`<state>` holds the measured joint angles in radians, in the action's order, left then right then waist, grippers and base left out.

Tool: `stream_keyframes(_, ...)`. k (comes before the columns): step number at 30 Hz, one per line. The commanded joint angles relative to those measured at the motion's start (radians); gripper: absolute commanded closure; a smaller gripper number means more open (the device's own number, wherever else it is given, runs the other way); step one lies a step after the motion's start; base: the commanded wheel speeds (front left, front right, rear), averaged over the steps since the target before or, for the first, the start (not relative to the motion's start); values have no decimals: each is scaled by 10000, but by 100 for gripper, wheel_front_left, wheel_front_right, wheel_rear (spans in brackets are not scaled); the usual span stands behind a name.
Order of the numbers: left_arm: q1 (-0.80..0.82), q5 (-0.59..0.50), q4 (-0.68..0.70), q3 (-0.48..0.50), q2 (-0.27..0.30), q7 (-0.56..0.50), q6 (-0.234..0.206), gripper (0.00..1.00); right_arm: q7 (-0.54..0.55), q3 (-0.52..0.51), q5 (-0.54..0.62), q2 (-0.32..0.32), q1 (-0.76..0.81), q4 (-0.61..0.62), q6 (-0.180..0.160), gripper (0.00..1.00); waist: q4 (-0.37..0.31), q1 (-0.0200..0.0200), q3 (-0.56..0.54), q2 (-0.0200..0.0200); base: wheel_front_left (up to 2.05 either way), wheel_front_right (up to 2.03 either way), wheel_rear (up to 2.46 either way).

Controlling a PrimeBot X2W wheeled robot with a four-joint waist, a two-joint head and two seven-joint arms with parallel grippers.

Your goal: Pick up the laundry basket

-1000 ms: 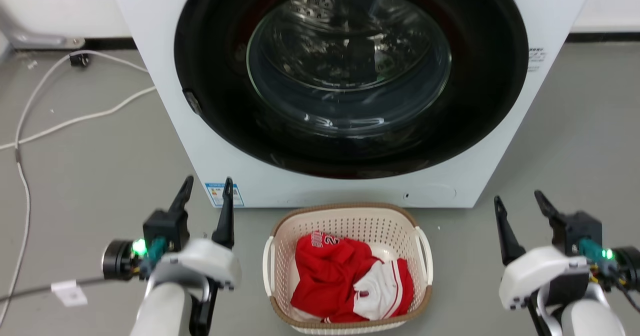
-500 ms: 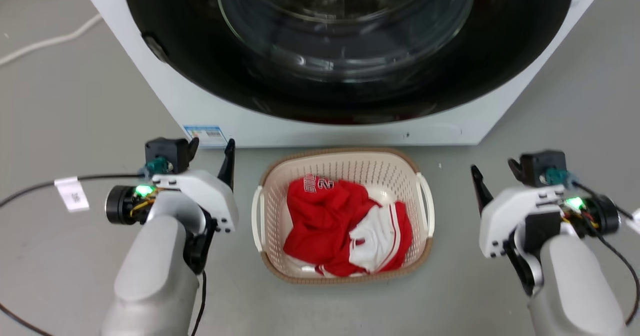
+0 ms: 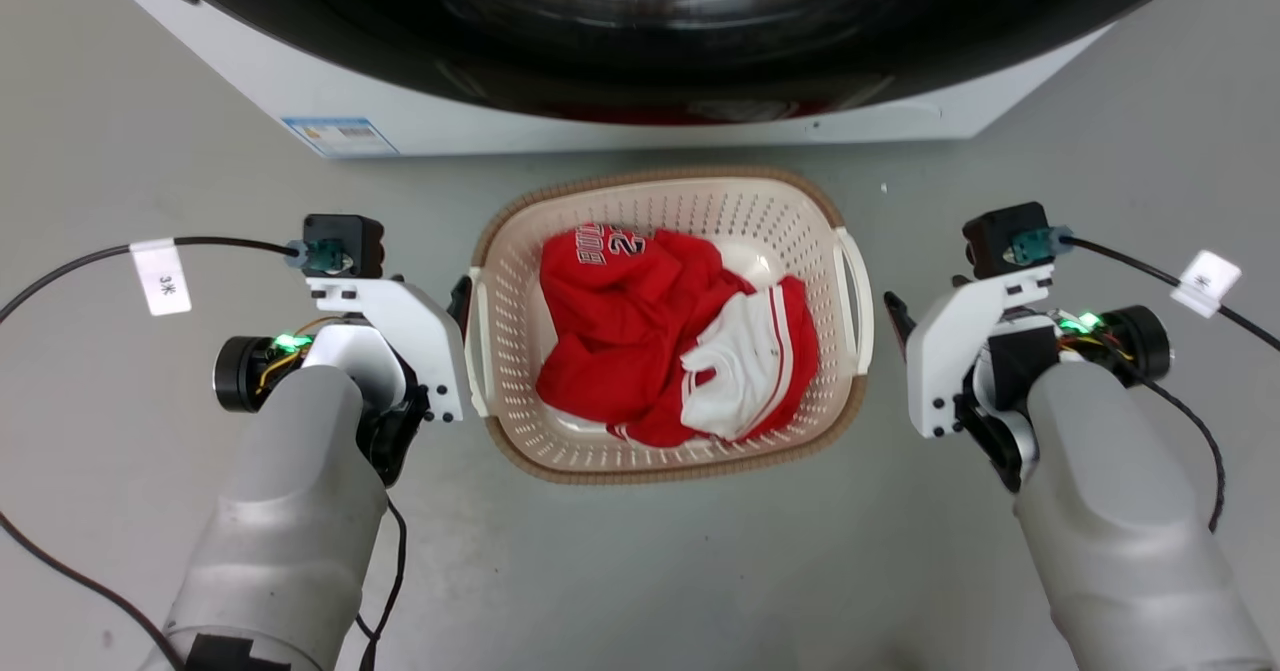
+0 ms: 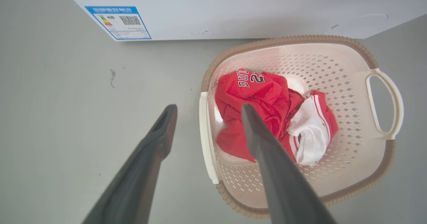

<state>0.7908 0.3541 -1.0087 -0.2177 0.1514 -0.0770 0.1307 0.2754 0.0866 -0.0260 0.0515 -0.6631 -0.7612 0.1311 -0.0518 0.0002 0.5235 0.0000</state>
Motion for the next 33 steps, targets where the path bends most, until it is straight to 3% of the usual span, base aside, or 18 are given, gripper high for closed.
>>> stream_keyframes(1, 253, 134, -132, -102, 71, -80, -9, 0, 7, 102, -158, -22, -322, -218, -7, 0, -118, -2, 391, 0, 0, 0, 0)
stream_keyframes(16, 1523, 1547, -1381, -1304, 454, -962, -6, 0, 17, 1662, -1576, -23, -2597, -2976, -7, 0, -319, -2, 1989, 0, 0, 0, 0)
stream_keyframes(33, 2578, 2324, -2051, -2259, 442, -1789, -5, 0, 60, 3019, -2957, -23, -3851, -4342, -7, 0, -238, -2, 2838, 0, 0, 0, 0)
